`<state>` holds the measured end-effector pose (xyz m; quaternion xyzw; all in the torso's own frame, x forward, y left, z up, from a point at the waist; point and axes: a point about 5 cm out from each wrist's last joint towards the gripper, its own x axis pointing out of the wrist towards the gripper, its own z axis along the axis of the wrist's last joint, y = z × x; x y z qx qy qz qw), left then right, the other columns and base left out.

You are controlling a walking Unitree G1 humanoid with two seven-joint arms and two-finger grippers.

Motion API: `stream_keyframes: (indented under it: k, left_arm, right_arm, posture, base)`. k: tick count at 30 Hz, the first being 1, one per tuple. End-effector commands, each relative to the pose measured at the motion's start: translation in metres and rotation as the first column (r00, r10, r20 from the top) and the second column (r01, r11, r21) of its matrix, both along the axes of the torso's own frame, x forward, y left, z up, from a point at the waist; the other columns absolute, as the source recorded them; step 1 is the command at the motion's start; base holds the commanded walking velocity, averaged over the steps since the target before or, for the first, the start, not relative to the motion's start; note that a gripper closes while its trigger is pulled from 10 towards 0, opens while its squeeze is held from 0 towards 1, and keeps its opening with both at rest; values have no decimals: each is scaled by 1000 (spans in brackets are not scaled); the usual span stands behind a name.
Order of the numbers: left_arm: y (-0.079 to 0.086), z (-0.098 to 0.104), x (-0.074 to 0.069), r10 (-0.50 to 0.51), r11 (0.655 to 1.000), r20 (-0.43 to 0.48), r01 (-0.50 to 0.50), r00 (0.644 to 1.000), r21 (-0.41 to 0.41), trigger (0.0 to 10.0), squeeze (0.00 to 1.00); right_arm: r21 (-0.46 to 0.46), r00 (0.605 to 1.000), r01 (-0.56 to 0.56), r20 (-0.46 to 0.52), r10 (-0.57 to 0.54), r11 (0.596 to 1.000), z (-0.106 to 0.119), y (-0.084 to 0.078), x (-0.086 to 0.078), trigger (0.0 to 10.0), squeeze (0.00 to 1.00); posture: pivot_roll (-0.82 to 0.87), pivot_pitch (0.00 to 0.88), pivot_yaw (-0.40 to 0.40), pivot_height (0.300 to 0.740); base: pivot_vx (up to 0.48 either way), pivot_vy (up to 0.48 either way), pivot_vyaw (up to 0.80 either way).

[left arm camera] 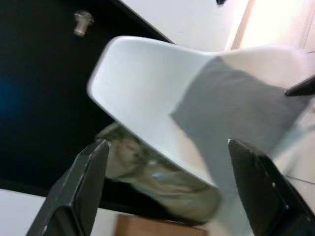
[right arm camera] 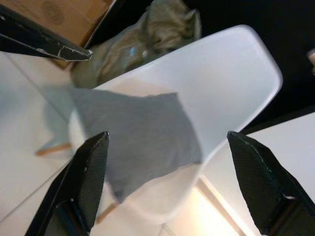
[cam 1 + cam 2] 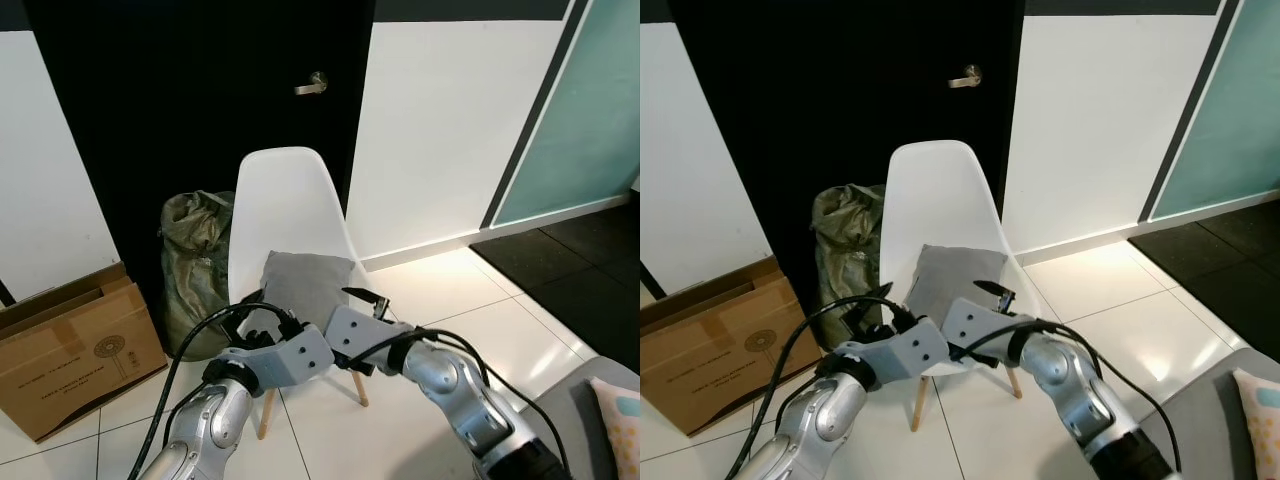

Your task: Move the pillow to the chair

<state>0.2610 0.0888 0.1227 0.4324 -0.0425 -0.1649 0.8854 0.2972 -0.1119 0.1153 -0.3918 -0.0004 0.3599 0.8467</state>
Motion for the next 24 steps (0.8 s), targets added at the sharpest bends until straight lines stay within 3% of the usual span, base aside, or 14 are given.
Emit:
stream_keyframes:
  k: [1, 4, 5, 7, 8, 10, 11, 12, 13, 15, 17, 24]
  left_arm:
    - [-1, -11, -3, 12, 999, -124, -17, 992, -32, 10000, 0]
    - [1, -16, -7, 41, 994, -190, -59, 981, -88, 10000, 0]
    - [1, -14, -9, 52, 994, -187, -69, 981, -88, 10000, 0]
    - [1, -11, -10, 49, 995, -169, -62, 984, -73, 10000, 0]
    - [1, -11, -10, 49, 995, -169, -62, 984, -73, 10000, 0]
    - [5, -12, -8, 44, 995, -184, -59, 982, -77, 10000, 0]
    - [5, -12, -8, 44, 995, -184, -59, 982, -77, 10000, 0]
    - [6, -12, -8, 42, 995, -193, -58, 980, -82, 10000, 0]
    - [6, -12, -8, 42, 995, -193, -58, 980, -82, 10000, 0]
    - [8, -10, -10, 32, 995, -197, -50, 980, -88, 10000, 0]
    - [8, -9, -11, 24, 995, -204, -43, 979, -92, 10000, 0]
    - [8, -9, -11, 21, 994, -217, -43, 976, -97, 10000, 0]
  right_arm:
    - [22, 1000, -2, -18, 3, 1000, -1, 4, -1, 10000, 0]
    - [85, 995, 93, -40, -90, 992, 0, -3, 4, 10000, 0]
    - [137, 980, 191, -72, -183, 972, 1, -11, 10, 10000, 0]
    - [229, 931, 359, -154, -330, 905, 1, -26, 18, 10000, 0]
    - [229, 931, 359, -154, -330, 905, 1, -26, 18, 10000, 0]
    - [368, 876, 480, -243, -416, 796, 5, -38, 26, 10000, 0]
    - [368, 876, 480, -243, -416, 796, 5, -38, 26, 10000, 0]
    - [426, 863, 504, -270, -426, 751, 7, -41, 28, 10000, 0]
    - [426, 863, 504, -270, -426, 751, 7, -41, 28, 10000, 0]
    - [481, 853, 522, -273, -445, 705, 12, -46, 30, 10000, 0]
    - [503, 846, 531, -279, -454, 681, 14, -48, 29, 10000, 0]
    - [496, 840, 541, -291, -457, 679, 11, -46, 28, 10000, 0]
  posture:
    - [-180, 0, -44, 697]
    - [-172, 0, -44, 697]
    - [-155, 0, -42, 697]
    - [-151, 0, -39, 697]
    - [-151, 0, -39, 697]
    - [-140, 0, -33, 697]
    - [-140, 0, -33, 697]
    - [-131, 0, -34, 697]
    - [-131, 0, -34, 697]
    - [-124, 4, -38, 697]
    - [-123, 8, -39, 697]
    - [-132, 4, -32, 697]
  base:
    - [0, 0, 0]
    - [0, 0, 0]
    - [0, 0, 0]
    - [0, 0, 0]
    - [0, 0, 0]
    - [0, 0, 0]
    - [0, 0, 0]
    - [0, 0, 0]
    - [0, 0, 0]
    - [0, 0, 0]
    - [0, 0, 0]
    - [0, 0, 0]
